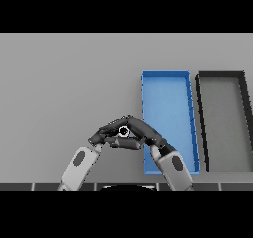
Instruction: Pick up the blue pipe and place it into the blue bin.
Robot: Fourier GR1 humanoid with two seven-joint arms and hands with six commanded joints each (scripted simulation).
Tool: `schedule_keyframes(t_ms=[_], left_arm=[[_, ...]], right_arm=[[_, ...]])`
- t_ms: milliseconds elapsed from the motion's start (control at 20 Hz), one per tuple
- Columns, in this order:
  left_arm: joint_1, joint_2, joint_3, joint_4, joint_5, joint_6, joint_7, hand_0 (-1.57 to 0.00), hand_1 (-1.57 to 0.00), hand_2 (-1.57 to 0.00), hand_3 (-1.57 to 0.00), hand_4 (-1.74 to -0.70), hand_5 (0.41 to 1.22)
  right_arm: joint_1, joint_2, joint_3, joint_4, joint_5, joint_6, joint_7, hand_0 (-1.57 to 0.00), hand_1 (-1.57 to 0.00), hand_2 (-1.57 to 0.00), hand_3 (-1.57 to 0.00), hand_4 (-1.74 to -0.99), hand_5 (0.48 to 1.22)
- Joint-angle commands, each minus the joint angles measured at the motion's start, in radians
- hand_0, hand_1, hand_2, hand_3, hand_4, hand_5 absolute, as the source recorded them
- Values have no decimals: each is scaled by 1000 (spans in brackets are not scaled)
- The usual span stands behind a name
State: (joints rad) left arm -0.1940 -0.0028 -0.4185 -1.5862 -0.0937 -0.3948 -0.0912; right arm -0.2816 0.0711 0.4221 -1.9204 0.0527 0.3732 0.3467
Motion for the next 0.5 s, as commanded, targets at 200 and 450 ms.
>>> schedule_keyframes(t_ms=[200,450], left_arm=[[-21,11,21,22,-43,-73,18,-384,-358,-350,-275,-1134,1063],[-8,15,31,18,-37,-70,113,-125,-117,-114,-89,-991,729]], right_arm=[[0,20,-20,-7,25,10,15,-1567,-1567,-1567,-1565,-1498,1215],[-1,55,-18,-5,63,16,-30,-1570,-1570,-1570,-1569,-1499,1219]])
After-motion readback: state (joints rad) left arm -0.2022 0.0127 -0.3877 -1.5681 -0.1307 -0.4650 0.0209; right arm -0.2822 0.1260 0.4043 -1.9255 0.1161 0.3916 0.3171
